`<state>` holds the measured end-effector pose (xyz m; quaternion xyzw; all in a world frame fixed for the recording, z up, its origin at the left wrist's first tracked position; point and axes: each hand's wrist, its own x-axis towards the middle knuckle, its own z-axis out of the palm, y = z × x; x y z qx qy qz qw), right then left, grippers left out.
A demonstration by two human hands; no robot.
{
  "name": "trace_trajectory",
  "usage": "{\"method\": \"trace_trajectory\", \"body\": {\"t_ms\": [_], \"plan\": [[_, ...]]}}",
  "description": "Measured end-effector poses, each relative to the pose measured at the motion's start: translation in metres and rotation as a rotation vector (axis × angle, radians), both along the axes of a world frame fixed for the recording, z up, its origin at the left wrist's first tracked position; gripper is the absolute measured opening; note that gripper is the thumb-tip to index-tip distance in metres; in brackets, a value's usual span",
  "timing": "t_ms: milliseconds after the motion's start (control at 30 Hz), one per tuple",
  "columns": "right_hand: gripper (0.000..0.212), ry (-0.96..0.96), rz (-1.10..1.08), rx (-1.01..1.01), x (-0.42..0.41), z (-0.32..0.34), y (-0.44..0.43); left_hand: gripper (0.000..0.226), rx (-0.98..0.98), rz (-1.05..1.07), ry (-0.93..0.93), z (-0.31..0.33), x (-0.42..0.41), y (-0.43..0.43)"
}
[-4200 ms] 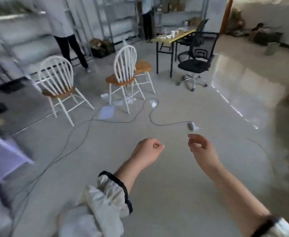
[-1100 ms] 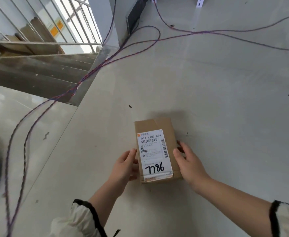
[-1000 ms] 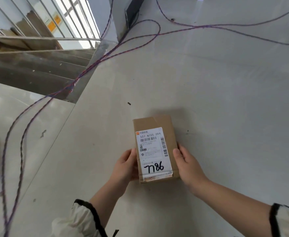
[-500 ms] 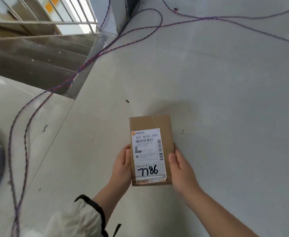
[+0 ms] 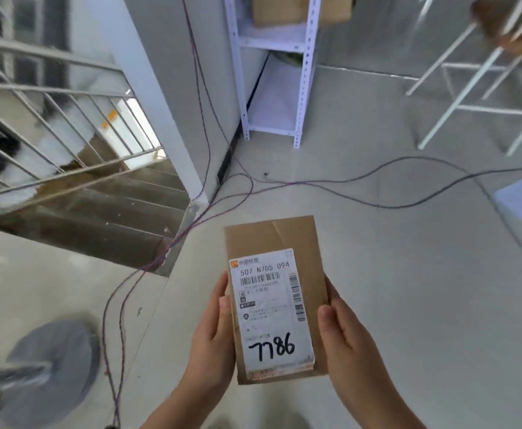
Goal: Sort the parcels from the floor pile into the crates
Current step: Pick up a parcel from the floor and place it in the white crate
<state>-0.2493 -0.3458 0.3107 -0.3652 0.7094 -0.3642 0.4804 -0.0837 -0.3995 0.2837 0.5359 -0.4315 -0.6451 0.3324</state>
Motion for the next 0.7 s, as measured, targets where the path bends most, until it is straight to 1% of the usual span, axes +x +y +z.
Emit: {"method": "trace_trajectory", "body": {"t_ms": [100, 167, 233, 300, 367, 467, 600, 700], "plan": [[0.040, -0.040, -0.082, -0.050, -0.014, 0.117, 0.013, 0.051, -0.083, -0.131, 0.008, 0.117, -0.014, 0.000], [0.039, -0.061, -0.143, -0.066, -0.018, 0.180, 0.024, 0.051, -0.131, -0.194, 0.012, 0.180, -0.023, 0.001], [0.038, -0.048, -0.203, -0.091, -0.015, 0.232, 0.036, 0.046, -0.174, -0.221, 0.025, 0.231, -0.027, 0.006], [0.037, -0.016, -0.252, -0.117, -0.008, 0.268, 0.048, 0.042, -0.210, -0.252, 0.022, 0.270, -0.026, 0.011], [0.037, -0.012, -0.291, -0.143, 0.003, 0.294, 0.061, 0.041, -0.234, -0.293, 0.044, 0.299, -0.022, 0.018], [0.036, -0.024, -0.352, -0.163, 0.018, 0.313, 0.081, 0.041, -0.258, -0.363, 0.069, 0.323, -0.013, 0.028], [0.035, -0.004, -0.429, -0.192, 0.040, 0.329, 0.103, 0.043, -0.269, -0.411, 0.121, 0.338, 0.000, 0.040], [0.037, 0.037, -0.486, -0.250, 0.055, 0.338, 0.121, 0.042, -0.278, -0.460, 0.214, 0.346, 0.006, 0.050]]}}
